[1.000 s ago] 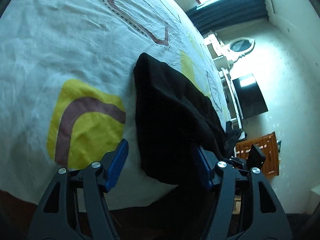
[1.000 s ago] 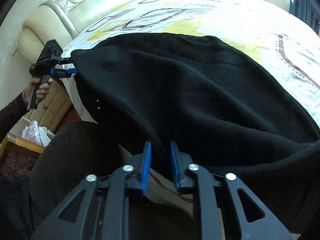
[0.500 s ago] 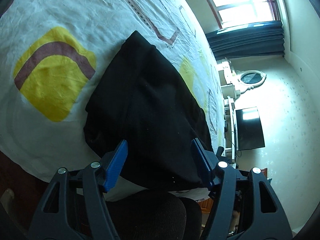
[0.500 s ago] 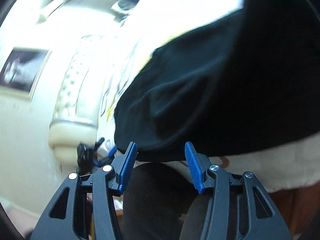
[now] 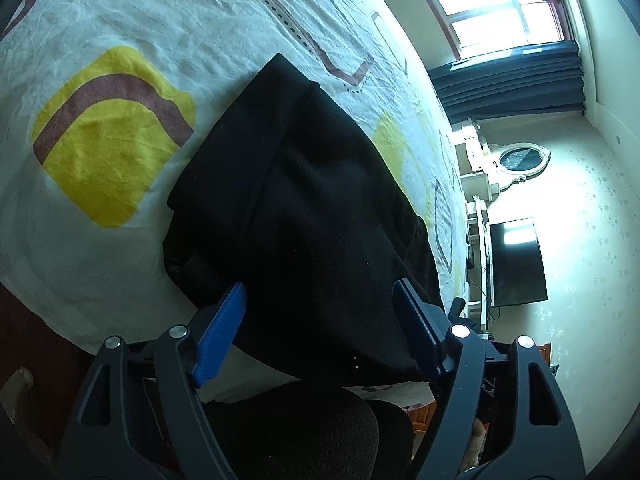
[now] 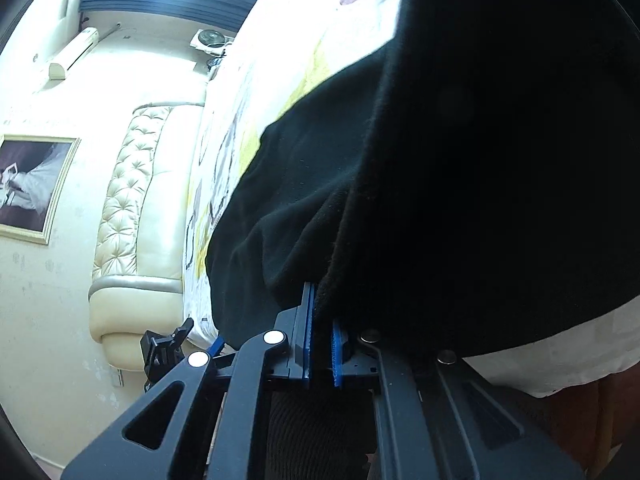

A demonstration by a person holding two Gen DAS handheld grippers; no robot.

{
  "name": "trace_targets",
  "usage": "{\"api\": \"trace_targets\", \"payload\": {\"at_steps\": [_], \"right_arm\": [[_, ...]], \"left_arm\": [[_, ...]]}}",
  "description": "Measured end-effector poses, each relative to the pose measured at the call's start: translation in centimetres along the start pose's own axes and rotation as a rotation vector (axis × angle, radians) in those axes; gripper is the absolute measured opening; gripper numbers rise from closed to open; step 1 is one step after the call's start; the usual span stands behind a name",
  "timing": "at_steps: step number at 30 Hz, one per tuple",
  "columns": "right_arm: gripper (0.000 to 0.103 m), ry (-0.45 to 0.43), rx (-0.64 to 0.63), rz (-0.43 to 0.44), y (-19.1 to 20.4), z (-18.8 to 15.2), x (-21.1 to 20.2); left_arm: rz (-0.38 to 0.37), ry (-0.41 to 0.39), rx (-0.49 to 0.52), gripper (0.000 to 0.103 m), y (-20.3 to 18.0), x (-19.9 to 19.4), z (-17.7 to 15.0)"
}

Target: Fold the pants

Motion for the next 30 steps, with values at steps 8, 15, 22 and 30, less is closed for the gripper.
{"api": "trace_targets", "payload": {"at_steps": [8,15,22,30], "right_arm": [[0.007,-0.016,-0.031,0.015,0.8,-0.3,-0.3],[0.007,-0.010,-0.026,0.024,0.7,0.5,-0.3],[0.007,-0.016,-0.033,0.033,1.0,0.7,-0.9],[0.007,0.031,-0.008,-0.040,-1.6,-0.2,-1.4]], "left_arm": [[-0.034,-0.030,-0.149,0.076,1.0,1.2,0.7],[0.029,-0.036,-0.155,0.018,2.4,1.3,0.2],[0.026,-0.086,-0.099,0.013,0.0,-0.3,0.0],[0.144,0.038,-0.131,0.018,2.7,1.0,-1.3]]}}
Point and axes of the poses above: each gripper's, at about its wrist camera, not at the fingertips, and x roughly the way its jaws point, y to its left, z to its top, the point moved 3 cm from there along x, roughly the way its jaws point, and after that the axes turned 11 degrees about -y, right-handed, at the moved point
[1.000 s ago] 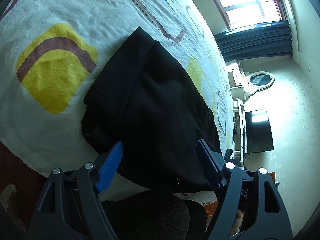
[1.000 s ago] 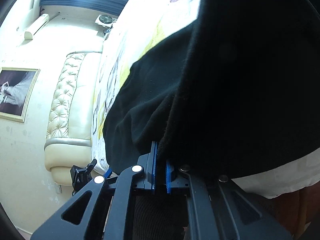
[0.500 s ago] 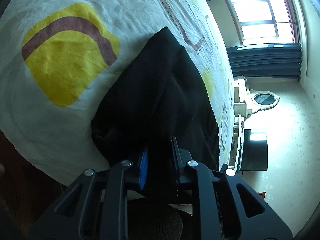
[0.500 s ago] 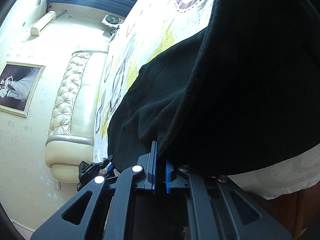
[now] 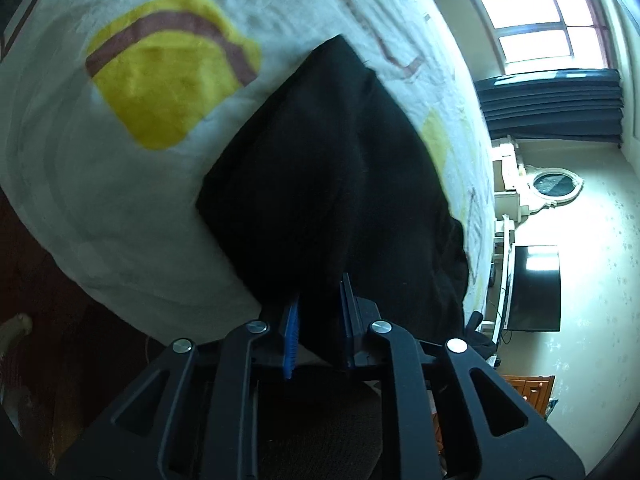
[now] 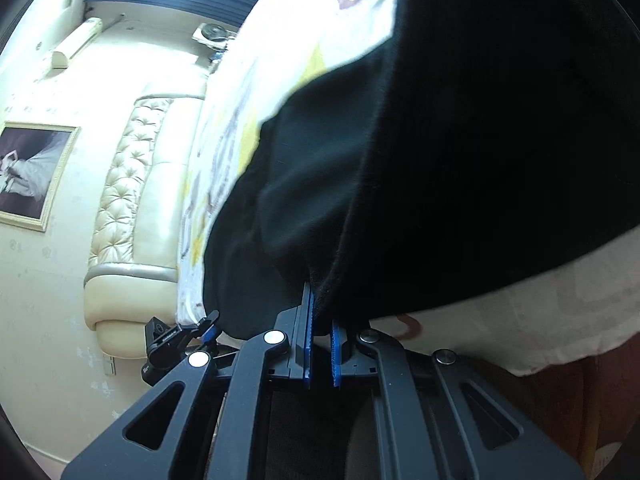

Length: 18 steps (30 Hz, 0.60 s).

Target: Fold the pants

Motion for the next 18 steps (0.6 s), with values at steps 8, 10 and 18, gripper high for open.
{"api": "trace_targets", "payload": {"at_steps": [8,10,18], "right_arm": [[0.035,0.012,-0.048,-0.060,-0.3,1.1,-1.9],[0.035,-0.045,-0.034,-0.050,-1.0,2.5,-4.4],[0.035,-0.522,0.041,-0.311,-12.6,13.7,-22.4]], "left_arm": [[-0.027,-0.048,0.036,0.032,-0.5,-3.5,0.1],[-0.046,-0.070,0.054,0.036,-0.9,-4.5,0.1],[-0.049,-0.159,0.248,0.049,-6.0,-2.5,2.2]]}}
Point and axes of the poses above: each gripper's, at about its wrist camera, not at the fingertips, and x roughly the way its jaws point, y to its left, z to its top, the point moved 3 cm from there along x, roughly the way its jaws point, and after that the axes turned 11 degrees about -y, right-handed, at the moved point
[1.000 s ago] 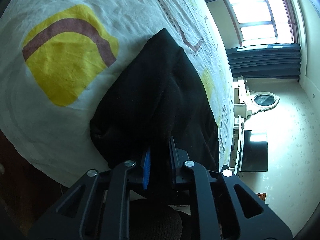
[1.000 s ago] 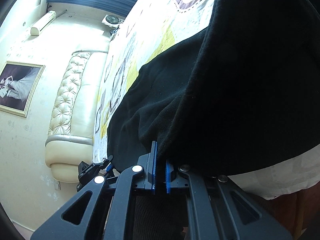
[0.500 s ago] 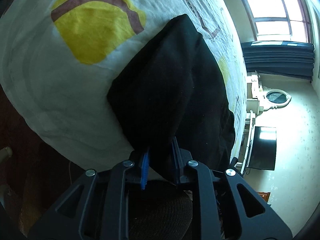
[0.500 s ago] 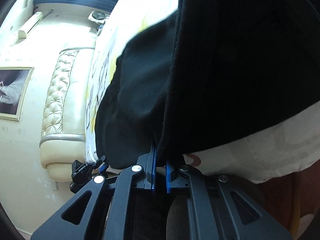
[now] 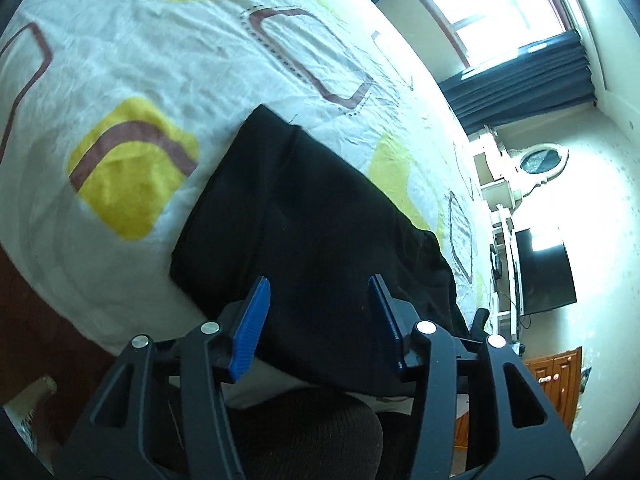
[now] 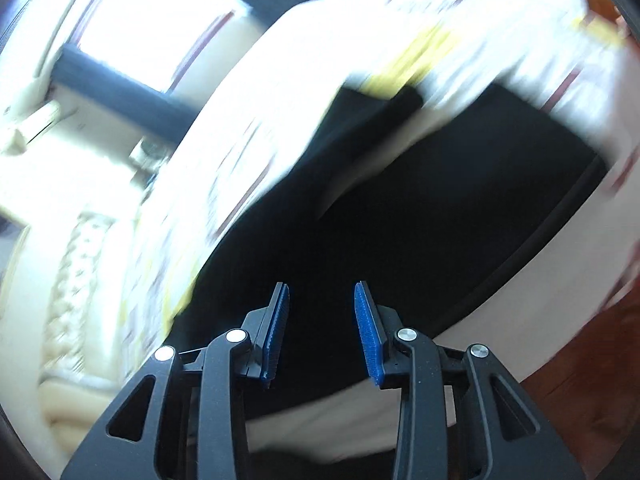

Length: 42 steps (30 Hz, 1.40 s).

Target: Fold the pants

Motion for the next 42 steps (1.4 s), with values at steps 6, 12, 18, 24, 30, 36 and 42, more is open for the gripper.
{"api": "trace_targets", "payload": {"at_steps": [6,12,18,24,30,36,42], "right_arm": [[0.047,-0.084,0.100,-0.141,-10.9,9.2,0.6],[0.047,0.019,-0.009,-0.112,-12.1,11.2,5.9],[0.012,0.076,-0.172,-0.174,-9.9,10.3,7.9],[0.013,0.023,-0.229,-0.262,-11.4,10.8,8.5],[0.032,-0.166,-0.007,-0.247,-12.5,13.5,3.3],[0.046,-0.080,0.275,0.072,-8.5,11.4,5.9],[0.046,0.014,0.379,0.071,-5.8,9.7,13.3]], "left_arm": [[0.004,-0.075,0.098,0.065,-2.4,3.3,1.2],[0.010,-0.054,-0.005,0.080,-0.7,4.9,0.3],[0.027,-0.083,0.003,0.085,-1.2,4.9,0.0],[0.061,-0.107,0.034,0.090,-1.8,5.5,-0.3],[0.075,-0.104,0.085,0.092,-2.1,5.7,-0.6],[0.073,-0.107,0.082,0.098,-2.2,5.9,-0.5],[0.066,-0.110,0.099,0.098,-2.2,5.7,-0.7]]}}
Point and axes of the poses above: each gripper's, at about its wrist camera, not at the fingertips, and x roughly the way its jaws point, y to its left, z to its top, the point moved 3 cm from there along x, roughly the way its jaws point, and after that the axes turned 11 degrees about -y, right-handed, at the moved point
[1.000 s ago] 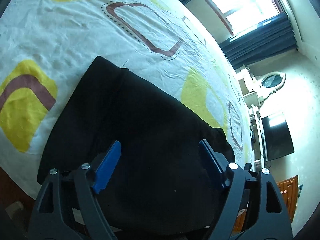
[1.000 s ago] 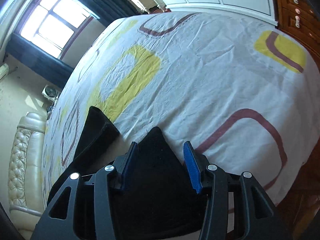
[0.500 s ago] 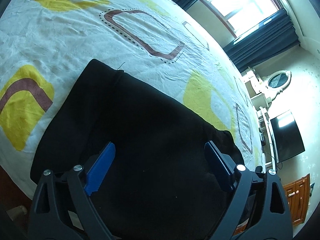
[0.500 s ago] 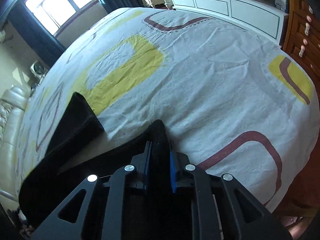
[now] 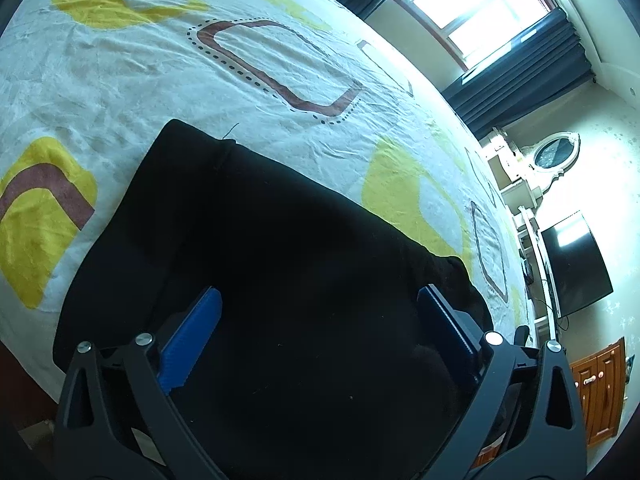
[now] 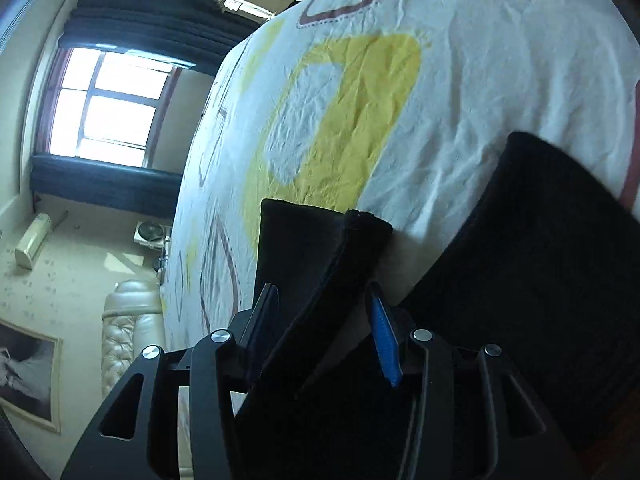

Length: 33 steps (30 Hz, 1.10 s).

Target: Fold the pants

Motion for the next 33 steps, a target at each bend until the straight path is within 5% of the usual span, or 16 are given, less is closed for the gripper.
{"api": "trace_targets", "payload": {"at_steps": [2,3,4,11,16,20,24,29,30,31,33], "right_arm": [[0.038,-0.012,0.040,-0.008,-0.4,-0.1,1.3],[0.014,-0.024,0.038,-0.022,-0.5,0.0,1.6],[0.009,-0.039,0.034,-0.027,-0.5,0.1,1.4],[0.008,-0.164,-0.056,0.080,0.7,1.3,-6.7],[0.008,-0.241,-0.097,-0.030,-4.2,1.6,-12.0],[0.007,-0.216,0.021,-0.080,-10.1,1.0,-12.0],[0.007,-0.181,0.046,-0.019,-10.4,0.5,-11.6],[0.021,-0.168,0.162,0.037,-10.8,1.1,-10.6],[0.019,-0.173,0.157,0.039,-10.7,1.1,-10.5],[0.005,-0.180,0.138,0.034,-10.5,1.0,-10.7],[0.005,-0.214,0.085,0.043,-9.5,0.9,-11.8]], "left_arm": [[-0.005,0.000,0.002,0.098,0.1,-0.1,0.0],[-0.007,0.000,0.003,0.098,0.1,-0.1,0.0],[-0.008,0.000,0.002,0.098,0.1,-0.1,0.0],[-0.023,0.005,-0.011,0.098,0.3,-0.4,0.1],[-0.021,-0.001,-0.001,0.098,0.3,-0.4,0.1],[-0.006,0.002,0.017,0.098,0.0,-0.4,0.1],[-0.001,0.008,0.026,0.098,-0.1,-0.3,0.1],[0.008,-0.003,0.038,0.098,-0.2,-0.2,0.1],[0.011,-0.005,0.044,0.098,-0.2,-0.1,0.0],[0.014,-0.007,0.051,0.098,-0.3,-0.1,0.0],[0.018,-0.007,0.062,0.098,-0.3,-0.1,-0.1]]}}
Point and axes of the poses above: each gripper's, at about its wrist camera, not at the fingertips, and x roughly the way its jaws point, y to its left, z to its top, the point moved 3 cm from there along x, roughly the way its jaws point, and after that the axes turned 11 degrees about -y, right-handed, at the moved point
